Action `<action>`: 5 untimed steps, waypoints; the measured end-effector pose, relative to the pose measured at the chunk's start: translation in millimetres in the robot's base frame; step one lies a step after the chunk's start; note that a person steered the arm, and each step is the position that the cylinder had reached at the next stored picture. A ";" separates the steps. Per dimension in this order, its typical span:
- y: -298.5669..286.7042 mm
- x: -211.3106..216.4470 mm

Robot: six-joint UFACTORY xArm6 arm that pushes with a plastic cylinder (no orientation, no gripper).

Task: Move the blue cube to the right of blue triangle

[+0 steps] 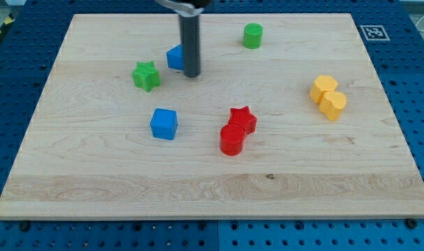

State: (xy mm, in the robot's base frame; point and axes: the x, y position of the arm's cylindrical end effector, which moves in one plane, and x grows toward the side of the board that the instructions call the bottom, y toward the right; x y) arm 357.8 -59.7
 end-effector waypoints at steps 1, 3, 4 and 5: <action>-26.3 -30.0; -23.6 -37.2; 1.3 13.2; 11.3 41.2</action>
State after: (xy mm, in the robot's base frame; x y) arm 399.0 -48.4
